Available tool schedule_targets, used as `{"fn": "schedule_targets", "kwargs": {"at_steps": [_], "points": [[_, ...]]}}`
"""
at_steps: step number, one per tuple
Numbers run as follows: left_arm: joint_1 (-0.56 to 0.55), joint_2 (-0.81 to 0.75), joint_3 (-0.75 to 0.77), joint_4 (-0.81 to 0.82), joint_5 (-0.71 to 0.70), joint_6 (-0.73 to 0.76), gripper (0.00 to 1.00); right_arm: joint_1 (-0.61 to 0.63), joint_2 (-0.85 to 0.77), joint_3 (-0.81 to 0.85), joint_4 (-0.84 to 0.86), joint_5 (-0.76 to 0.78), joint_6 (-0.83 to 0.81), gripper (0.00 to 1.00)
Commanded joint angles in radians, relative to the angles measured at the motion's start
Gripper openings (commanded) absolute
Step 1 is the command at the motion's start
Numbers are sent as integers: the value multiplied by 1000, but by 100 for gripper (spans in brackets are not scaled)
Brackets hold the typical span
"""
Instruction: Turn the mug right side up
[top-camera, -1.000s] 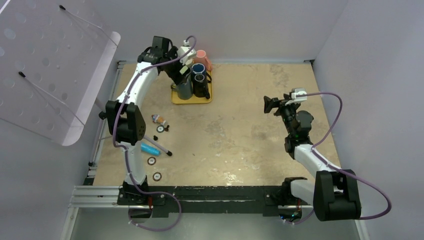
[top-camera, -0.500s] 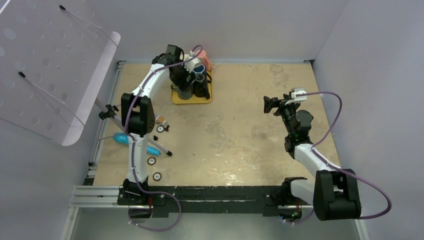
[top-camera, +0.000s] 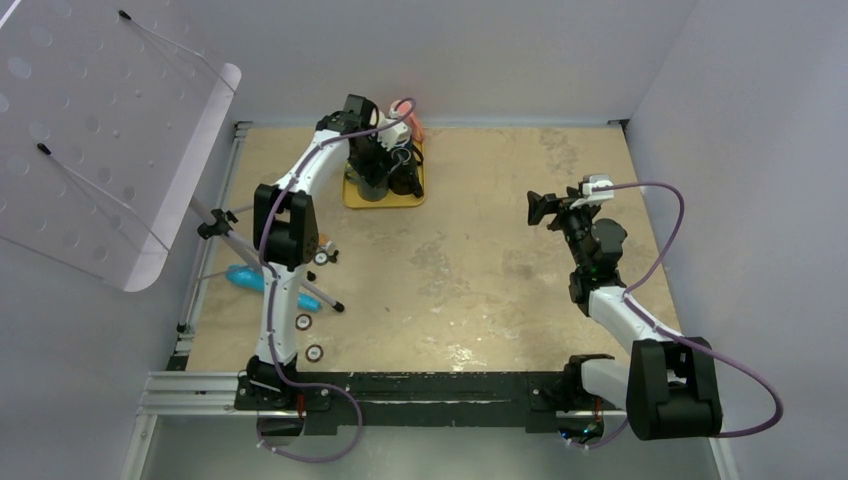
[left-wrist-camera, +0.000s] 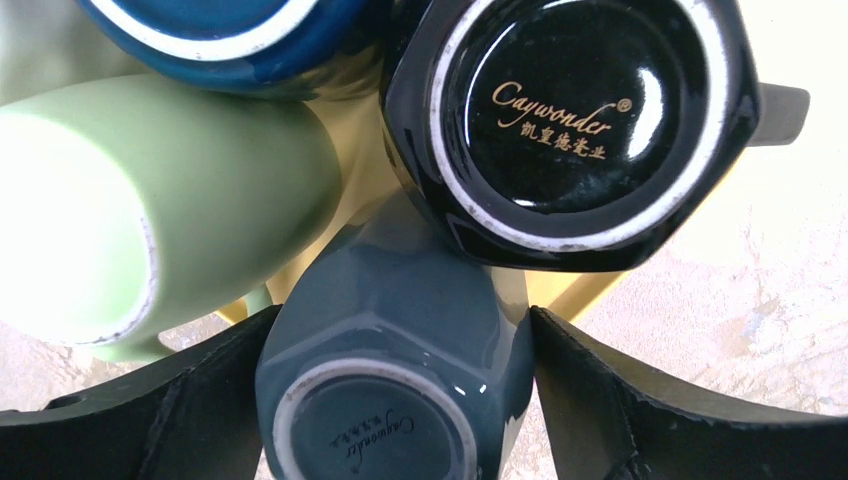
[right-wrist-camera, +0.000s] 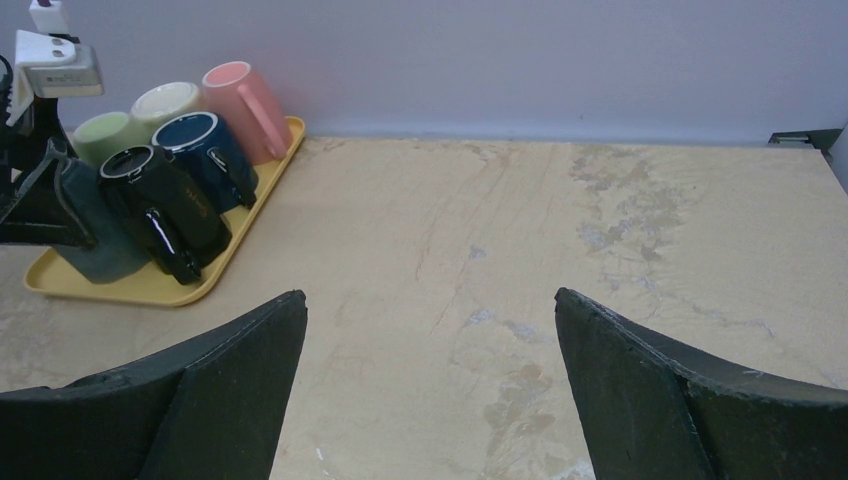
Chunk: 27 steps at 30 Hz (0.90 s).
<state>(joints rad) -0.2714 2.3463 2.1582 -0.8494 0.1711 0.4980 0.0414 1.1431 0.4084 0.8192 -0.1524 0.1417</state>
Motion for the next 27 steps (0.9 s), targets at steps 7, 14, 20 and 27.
{"fn": "schedule_targets", "kwargs": {"at_steps": [7,14,20,27], "points": [[-3,-41,-17,-3,32,8,11,3,-5,36,16,2,11,98],[5,-238,-160,28,18,-49,0,5,0,70,-38,6,30,98],[5,-348,-222,26,84,-100,0,81,-40,121,-107,-22,118,96],[5,-465,-236,-38,210,-190,0,324,86,205,-14,-222,342,98]]}}
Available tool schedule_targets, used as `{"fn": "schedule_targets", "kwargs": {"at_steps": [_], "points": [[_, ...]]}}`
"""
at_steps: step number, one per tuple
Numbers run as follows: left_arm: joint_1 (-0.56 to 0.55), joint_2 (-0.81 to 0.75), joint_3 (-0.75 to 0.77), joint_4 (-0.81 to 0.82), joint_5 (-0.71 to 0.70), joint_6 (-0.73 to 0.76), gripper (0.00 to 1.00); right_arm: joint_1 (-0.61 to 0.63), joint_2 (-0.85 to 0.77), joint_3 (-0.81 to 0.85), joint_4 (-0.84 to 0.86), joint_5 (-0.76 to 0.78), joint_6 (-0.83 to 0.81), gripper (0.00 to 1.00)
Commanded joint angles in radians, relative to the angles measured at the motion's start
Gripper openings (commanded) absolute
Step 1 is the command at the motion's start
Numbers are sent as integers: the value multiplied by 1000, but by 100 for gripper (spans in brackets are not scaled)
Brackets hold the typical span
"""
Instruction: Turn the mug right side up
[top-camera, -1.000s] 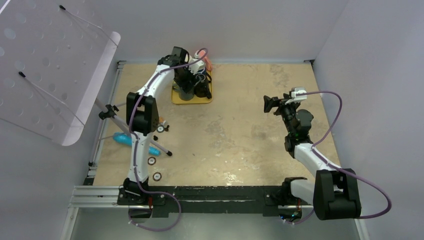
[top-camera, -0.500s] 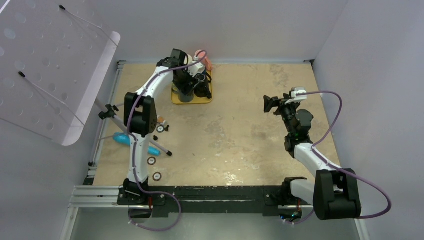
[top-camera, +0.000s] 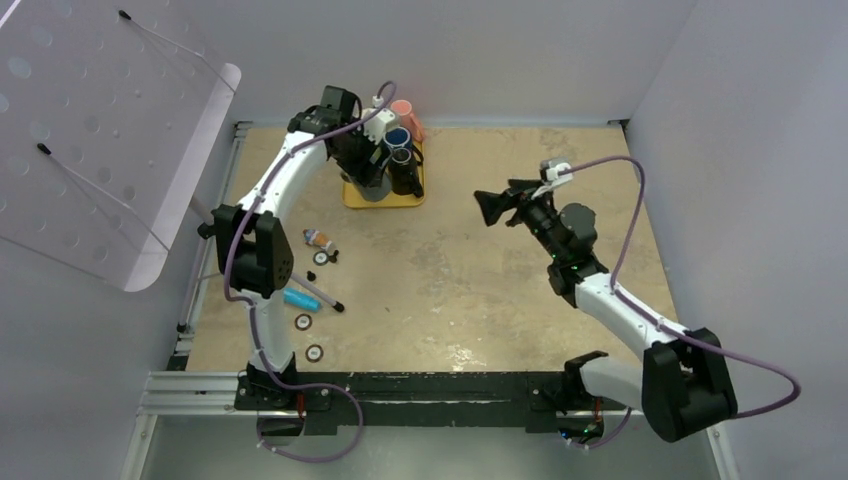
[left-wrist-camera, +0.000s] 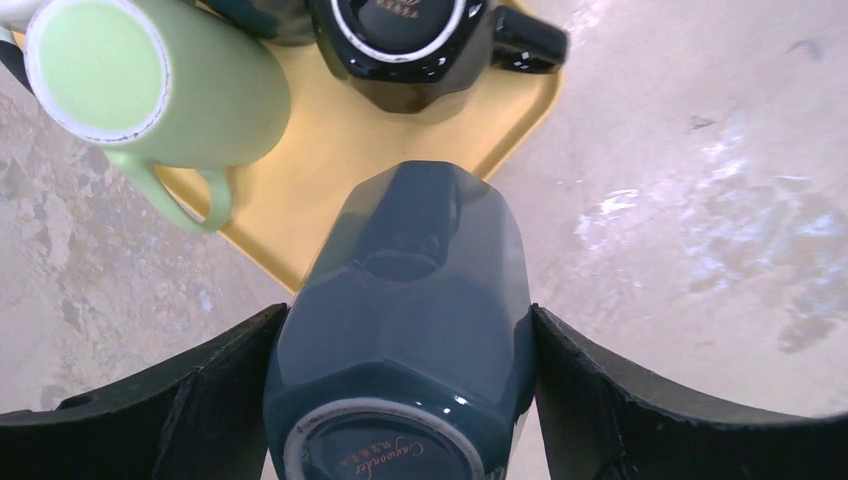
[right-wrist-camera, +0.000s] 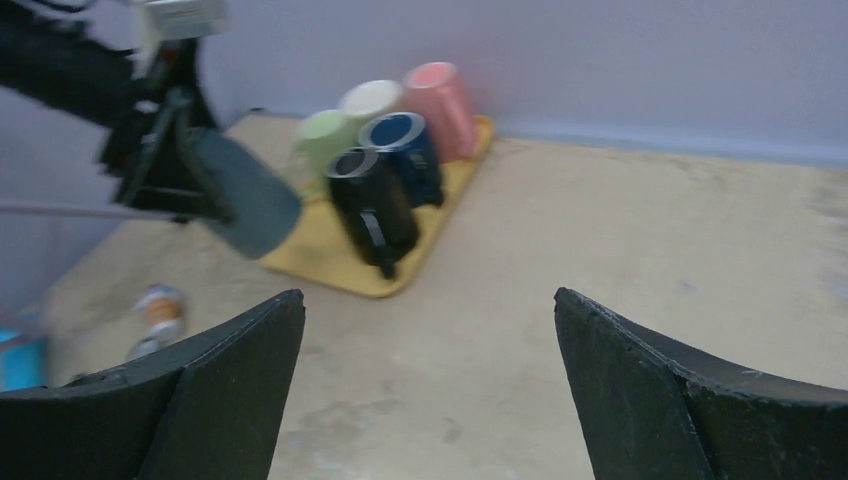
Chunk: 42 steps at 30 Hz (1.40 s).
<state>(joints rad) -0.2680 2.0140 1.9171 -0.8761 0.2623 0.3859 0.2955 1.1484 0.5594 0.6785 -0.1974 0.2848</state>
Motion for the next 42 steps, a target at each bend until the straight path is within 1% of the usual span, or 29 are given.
{"fn": "schedule_targets", "kwargs": {"at_steps": [1,4,8,11,14,18,22,24,26,27,29,31,32,33,34,35,37,38,39,40,41,42], "points": [[1,-150,5,-21,137,-94,0,83,122,58,193,-213,293,98],[1,-205,0,-49,193,-130,0,127,240,90,347,-259,451,98],[-3,-282,-13,-62,275,-168,0,189,389,164,477,-294,562,98],[-15,-320,-15,-76,321,-182,0,204,474,192,665,-329,667,98],[-33,-331,-21,-85,335,-182,0,214,544,238,738,-337,741,98],[-47,-338,-12,-82,363,-202,0,238,631,307,746,-345,810,93],[-66,-347,-15,-89,430,-213,0,239,699,323,919,-349,925,89],[-78,-352,-25,-96,457,-213,0,240,733,347,1003,-355,979,85],[-87,-356,-36,-87,491,-219,0,241,758,377,1065,-364,1024,75],[-89,-357,-39,-83,506,-223,0,240,770,390,1100,-369,1053,65],[-91,-356,-38,-80,522,-225,0,239,777,403,1136,-376,1101,40],[-90,-358,-42,-81,522,-209,0,239,747,387,1135,-379,1080,9],[-89,-361,-46,-81,520,-190,0,240,720,360,1132,-378,1057,0],[-89,-364,-50,-82,526,-175,0,239,694,338,1121,-368,1034,0],[-88,-365,-52,-87,526,-162,3,236,666,316,1108,-357,1006,0],[-87,-366,-54,-88,521,-156,20,232,639,299,1078,-348,979,0],[-80,-367,-62,-80,513,-153,62,223,587,274,955,-341,908,0],[-77,-370,-68,-69,494,-156,81,220,557,263,880,-330,858,0],[-74,-373,-72,-57,465,-159,97,217,519,247,791,-314,801,0],[-68,-374,-73,-42,432,-161,100,213,473,235,686,-294,728,0],[-59,-376,-72,-35,396,-162,100,212,419,229,546,-266,644,0],[-52,-379,-70,-25,355,-162,100,212,332,234,389,-208,536,0]]}}
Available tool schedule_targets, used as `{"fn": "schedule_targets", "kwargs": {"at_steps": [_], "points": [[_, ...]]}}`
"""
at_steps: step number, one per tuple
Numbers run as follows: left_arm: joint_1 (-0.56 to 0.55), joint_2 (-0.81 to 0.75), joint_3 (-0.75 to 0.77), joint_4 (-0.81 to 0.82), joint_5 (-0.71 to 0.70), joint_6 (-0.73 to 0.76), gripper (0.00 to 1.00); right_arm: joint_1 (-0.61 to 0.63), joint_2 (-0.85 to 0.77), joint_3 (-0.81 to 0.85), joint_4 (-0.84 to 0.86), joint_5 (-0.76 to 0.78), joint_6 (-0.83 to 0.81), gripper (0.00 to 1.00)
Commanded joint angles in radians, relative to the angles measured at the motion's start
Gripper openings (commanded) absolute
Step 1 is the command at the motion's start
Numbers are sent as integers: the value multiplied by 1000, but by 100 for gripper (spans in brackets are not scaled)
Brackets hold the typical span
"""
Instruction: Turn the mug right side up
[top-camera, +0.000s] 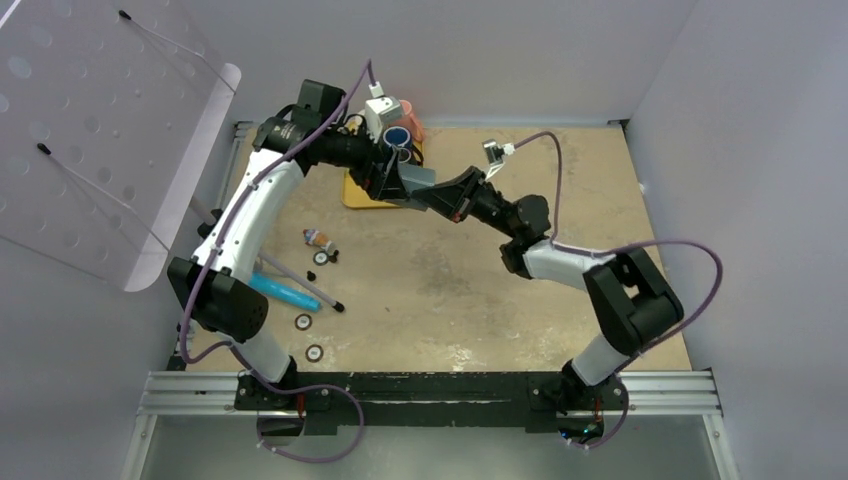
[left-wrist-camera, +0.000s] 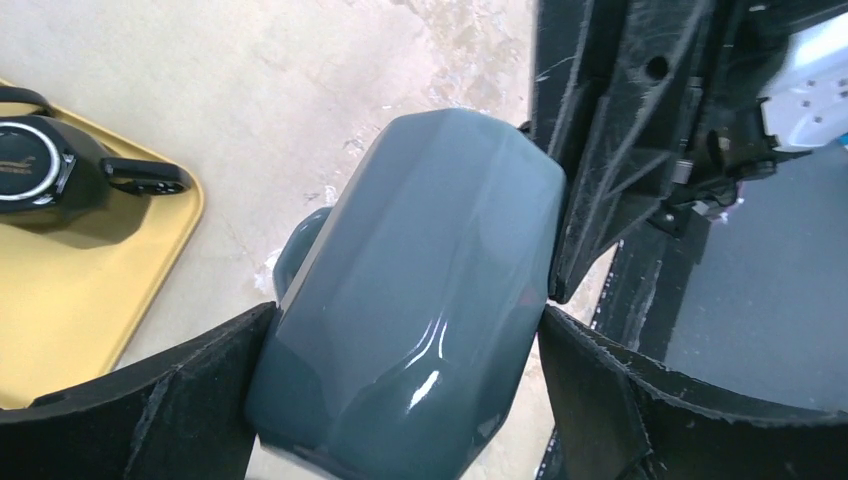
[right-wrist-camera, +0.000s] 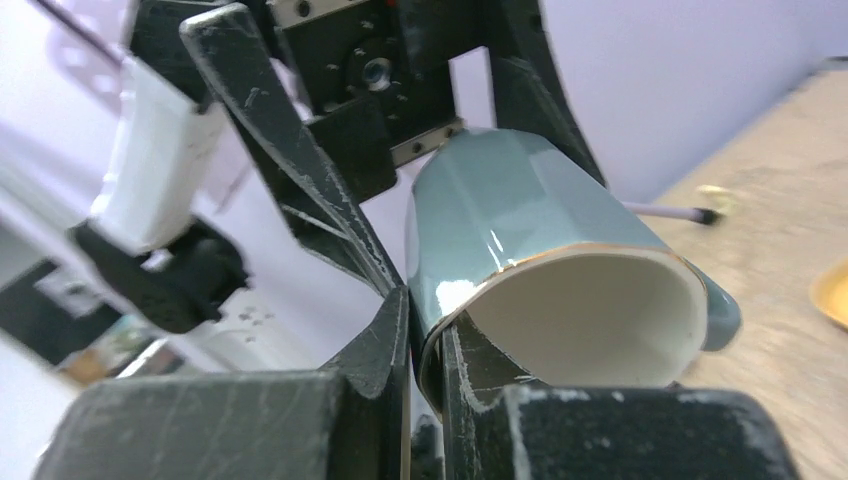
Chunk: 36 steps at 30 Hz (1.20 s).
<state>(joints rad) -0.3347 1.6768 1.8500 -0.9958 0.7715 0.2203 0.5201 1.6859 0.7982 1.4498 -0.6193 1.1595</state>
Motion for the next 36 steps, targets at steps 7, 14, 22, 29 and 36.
{"fn": "schedule_targets", "kwargs": {"at_steps": [7,14,22,29,36], "points": [[16,-25,-8,90,-479,86,100,-25,-371,398,-1537,634,-984,0],[8,27,-38,73,-486,122,100,-174,-232,607,-1943,709,-1135,0],[-36,90,-56,174,-236,149,88,-175,-201,492,-1715,582,-1051,0],[-36,119,-26,153,-435,125,92,-303,-113,579,-1965,762,-1119,0],[-37,158,-48,194,-485,36,93,-461,6,647,-2009,775,-1154,0]]}}
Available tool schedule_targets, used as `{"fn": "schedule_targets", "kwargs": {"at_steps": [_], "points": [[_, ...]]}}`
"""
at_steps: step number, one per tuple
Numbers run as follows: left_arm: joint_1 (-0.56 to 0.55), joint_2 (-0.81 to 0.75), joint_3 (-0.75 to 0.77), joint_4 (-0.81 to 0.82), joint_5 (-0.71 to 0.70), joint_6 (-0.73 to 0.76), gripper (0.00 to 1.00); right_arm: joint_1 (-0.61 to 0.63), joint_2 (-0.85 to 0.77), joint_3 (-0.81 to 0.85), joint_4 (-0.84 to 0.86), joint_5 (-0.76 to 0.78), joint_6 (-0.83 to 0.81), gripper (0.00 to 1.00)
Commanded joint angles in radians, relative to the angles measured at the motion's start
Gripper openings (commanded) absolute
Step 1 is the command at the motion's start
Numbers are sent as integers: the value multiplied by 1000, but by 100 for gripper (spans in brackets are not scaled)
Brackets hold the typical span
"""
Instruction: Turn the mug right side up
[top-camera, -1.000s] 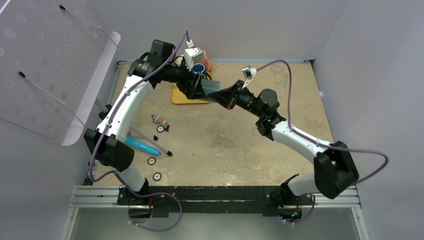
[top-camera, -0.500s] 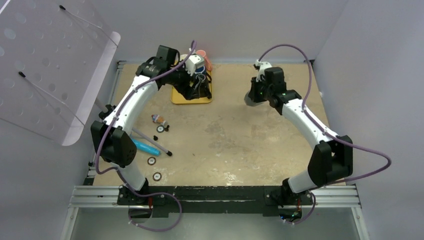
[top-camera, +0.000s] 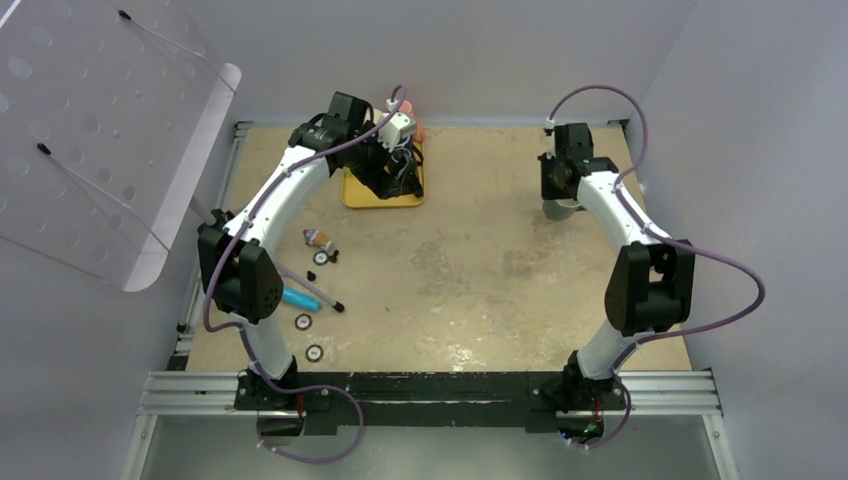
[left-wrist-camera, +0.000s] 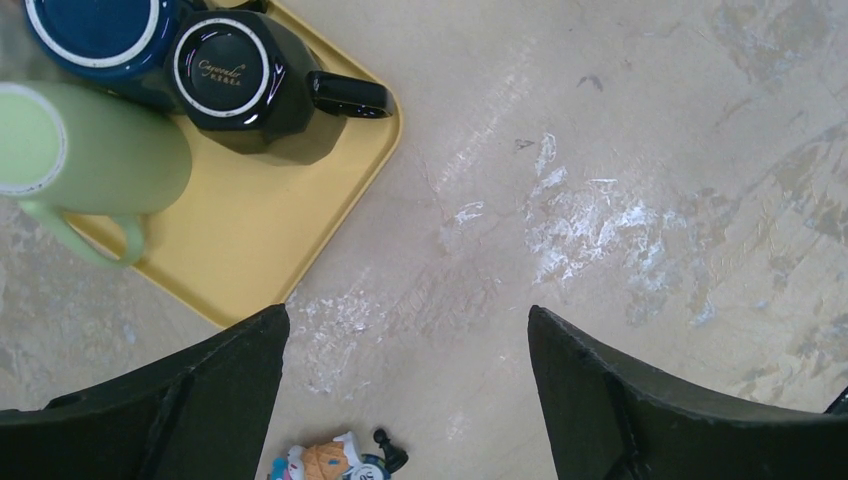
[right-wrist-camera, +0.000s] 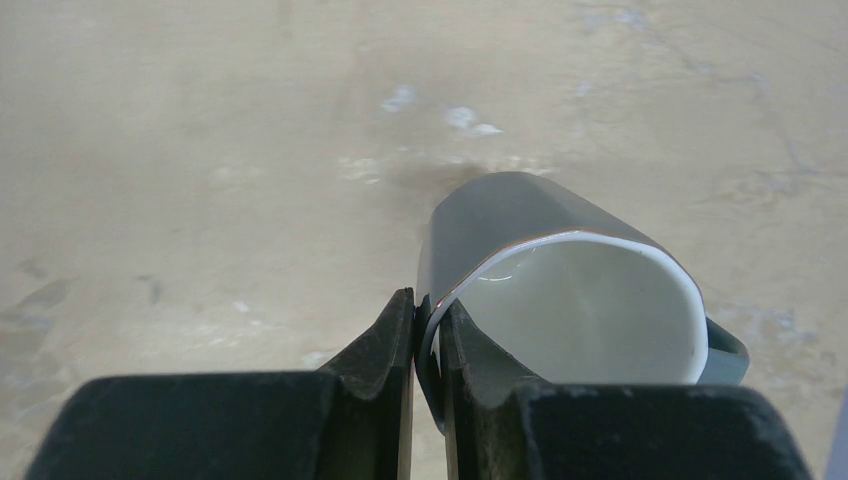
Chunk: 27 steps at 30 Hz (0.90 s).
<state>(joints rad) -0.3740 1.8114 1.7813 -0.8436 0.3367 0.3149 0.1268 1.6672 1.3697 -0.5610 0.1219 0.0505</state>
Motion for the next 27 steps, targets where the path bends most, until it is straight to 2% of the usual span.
{"fn": "schedule_targets", "kwargs": {"at_steps": [1,7,19,21,23,24,26,27], "points": [[1,27,19,44,-52,-63,93,-90,41,83,7,27,-45,0],[1,43,-4,46,-44,-63,93,-169,116,111,0,-8,-77,0],[1,63,0,49,-38,-58,93,-195,159,170,-40,-73,-97,1],[0,63,2,50,-39,-59,93,-196,151,174,-42,-76,-99,10],[-1,66,2,51,-40,-60,93,-196,140,174,-41,-74,-100,13],[-3,67,2,51,-41,-60,93,-196,135,174,-40,-71,-98,22],[-10,69,4,47,-50,-48,93,-194,122,177,-46,-54,-94,48],[-20,68,5,38,-50,-19,93,-192,109,174,-46,-52,-91,55]]}}
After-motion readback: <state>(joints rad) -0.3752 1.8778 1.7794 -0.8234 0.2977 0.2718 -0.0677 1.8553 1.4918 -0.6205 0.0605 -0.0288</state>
